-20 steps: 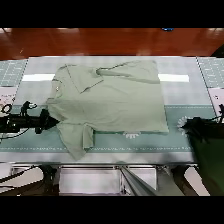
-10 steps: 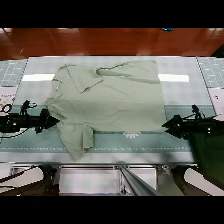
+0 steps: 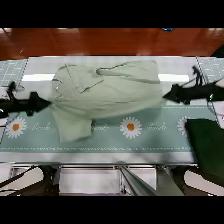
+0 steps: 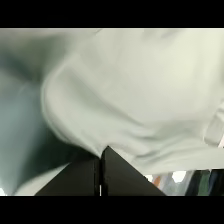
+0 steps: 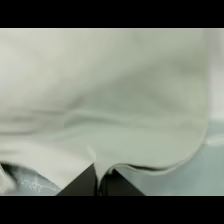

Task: Fold the shirts.

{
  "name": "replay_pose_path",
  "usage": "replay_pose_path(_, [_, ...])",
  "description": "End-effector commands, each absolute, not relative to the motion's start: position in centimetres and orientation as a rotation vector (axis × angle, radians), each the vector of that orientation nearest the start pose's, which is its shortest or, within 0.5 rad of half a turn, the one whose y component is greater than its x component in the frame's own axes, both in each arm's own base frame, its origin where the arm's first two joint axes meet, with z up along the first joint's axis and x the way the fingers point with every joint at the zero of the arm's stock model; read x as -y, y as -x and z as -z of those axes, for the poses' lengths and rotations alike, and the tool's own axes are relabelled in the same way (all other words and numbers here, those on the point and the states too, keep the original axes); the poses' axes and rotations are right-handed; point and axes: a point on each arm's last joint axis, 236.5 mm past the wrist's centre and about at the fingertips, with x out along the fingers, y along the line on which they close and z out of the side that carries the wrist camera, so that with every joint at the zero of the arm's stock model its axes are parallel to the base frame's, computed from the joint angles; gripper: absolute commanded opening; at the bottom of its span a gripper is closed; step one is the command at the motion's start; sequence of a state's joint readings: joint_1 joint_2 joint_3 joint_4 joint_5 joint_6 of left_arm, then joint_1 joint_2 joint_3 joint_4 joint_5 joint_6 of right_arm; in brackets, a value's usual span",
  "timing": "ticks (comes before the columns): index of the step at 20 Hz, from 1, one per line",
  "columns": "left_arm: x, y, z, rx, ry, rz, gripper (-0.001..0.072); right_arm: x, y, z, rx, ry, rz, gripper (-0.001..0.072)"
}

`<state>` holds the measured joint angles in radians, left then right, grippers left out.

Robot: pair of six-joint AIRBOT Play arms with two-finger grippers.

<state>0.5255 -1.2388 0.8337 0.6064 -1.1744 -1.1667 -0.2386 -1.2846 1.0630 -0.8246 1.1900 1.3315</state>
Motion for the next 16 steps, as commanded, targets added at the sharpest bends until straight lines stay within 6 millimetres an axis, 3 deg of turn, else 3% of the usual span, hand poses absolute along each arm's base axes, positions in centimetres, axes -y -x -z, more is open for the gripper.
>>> replay_pose_path(1, [-2.2,-42.0,-16.7,-0.657,0.806,0.312,0.0015,-3.9,-42.6,-17.5,-0.916,-0.422,-0.321,0.0021])
replay_pose_path(2, [-2.6,-42.7,-22.2,-0.547,0.769,0.316,0.0015,-3.3,-43.0,-22.5,-0.810,-0.367,-0.303,0.0021])
replay_pose_path(4, [-1.9,-41.7,-32.5,-0.359,0.630,0.359,0.0015,-2.8,-42.1,-32.7,-0.589,-0.262,-0.286,0.0021])
replay_pose_path(6, [-0.3,-38.2,-41.7,-0.177,0.469,0.386,0.0015,-2.9,-38.7,-41.0,-0.403,-0.177,-0.264,0.0021])
replay_pose_path(8, [1.3,-33.6,-47.9,-0.038,0.326,0.368,0.0015,-2.7,-34.0,-46.5,-0.247,-0.111,-0.216,0.0021])
replay_pose_path(10, [2.1,-28.8,-51.3,0.057,0.177,0.271,0.0015,-2.0,-28.8,-49.4,-0.155,-0.059,-0.133,0.0022])
replay_pose_path(12, [2.9,-24.5,-52.8,0.112,0.101,0.165,0.0015,-1.9,-24.0,-51.3,-0.084,-0.023,-0.083,0.0022])
replay_pose_path(16, [1.2,-15.0,-52.1,0.124,-0.027,-0.056,0.0015,-1.0,-17.0,-49.9,-0.097,-0.009,0.021,0.0022])
